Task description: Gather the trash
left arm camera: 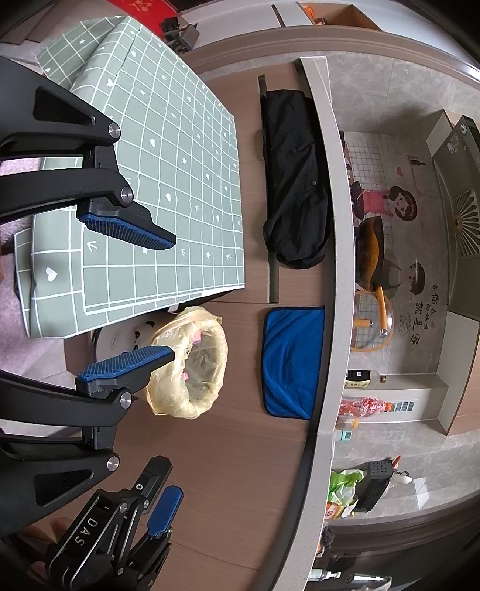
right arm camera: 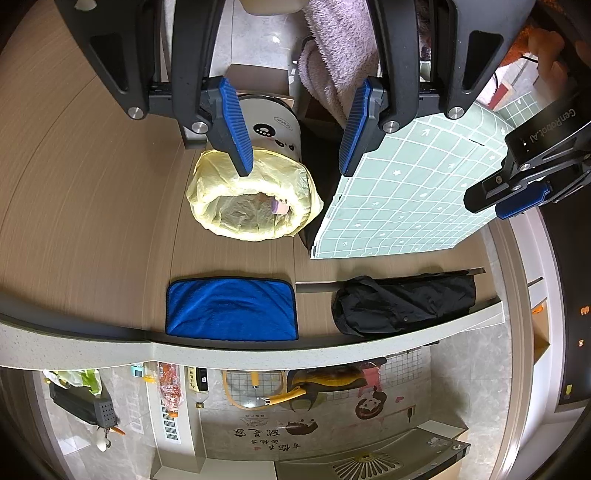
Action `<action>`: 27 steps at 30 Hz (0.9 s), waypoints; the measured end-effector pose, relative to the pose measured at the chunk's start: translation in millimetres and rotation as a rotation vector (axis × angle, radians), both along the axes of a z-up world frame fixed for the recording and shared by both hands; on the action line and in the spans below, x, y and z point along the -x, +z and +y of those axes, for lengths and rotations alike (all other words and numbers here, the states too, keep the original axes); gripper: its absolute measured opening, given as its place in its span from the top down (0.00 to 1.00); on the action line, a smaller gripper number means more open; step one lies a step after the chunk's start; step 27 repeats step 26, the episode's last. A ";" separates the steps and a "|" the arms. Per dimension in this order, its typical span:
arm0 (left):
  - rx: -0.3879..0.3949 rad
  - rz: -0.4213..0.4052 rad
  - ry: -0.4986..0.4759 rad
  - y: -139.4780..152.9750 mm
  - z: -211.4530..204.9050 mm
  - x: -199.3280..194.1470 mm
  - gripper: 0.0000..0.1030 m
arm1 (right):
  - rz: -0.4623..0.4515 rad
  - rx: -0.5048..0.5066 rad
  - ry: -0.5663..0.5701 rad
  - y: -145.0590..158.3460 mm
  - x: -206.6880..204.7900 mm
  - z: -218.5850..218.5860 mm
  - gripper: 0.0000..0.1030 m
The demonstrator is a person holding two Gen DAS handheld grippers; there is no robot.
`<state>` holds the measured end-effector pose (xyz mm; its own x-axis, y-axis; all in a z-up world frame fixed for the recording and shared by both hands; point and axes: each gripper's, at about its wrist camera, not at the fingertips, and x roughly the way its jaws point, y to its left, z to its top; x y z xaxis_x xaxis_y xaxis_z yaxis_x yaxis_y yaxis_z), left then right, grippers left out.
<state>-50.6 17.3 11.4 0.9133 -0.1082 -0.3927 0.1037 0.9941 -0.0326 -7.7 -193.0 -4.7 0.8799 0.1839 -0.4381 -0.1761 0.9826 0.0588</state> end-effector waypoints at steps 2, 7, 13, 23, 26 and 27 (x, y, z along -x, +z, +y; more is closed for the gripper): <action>-0.001 0.001 -0.007 -1.1 1.1 0.7 0.46 | 0.000 -0.002 0.002 0.1 -0.3 -0.1 0.55; 0.002 0.001 -0.016 -2.3 3.4 1.2 0.46 | -0.003 0.000 0.000 0.2 0.0 0.0 0.55; 0.008 0.012 -0.024 -2.2 7.2 -0.6 0.46 | -0.002 -0.001 -0.007 0.4 1.3 -1.7 0.55; 0.009 0.037 -0.027 -5.8 15.3 -8.5 0.46 | 0.003 -0.008 -0.020 -0.2 4.4 0.5 0.55; 0.018 0.053 -0.025 -8.7 18.4 -12.6 0.46 | 0.003 -0.008 -0.019 -0.3 3.1 0.2 0.55; 0.018 0.053 -0.025 -8.7 18.4 -12.6 0.46 | 0.003 -0.008 -0.019 -0.3 3.1 0.2 0.55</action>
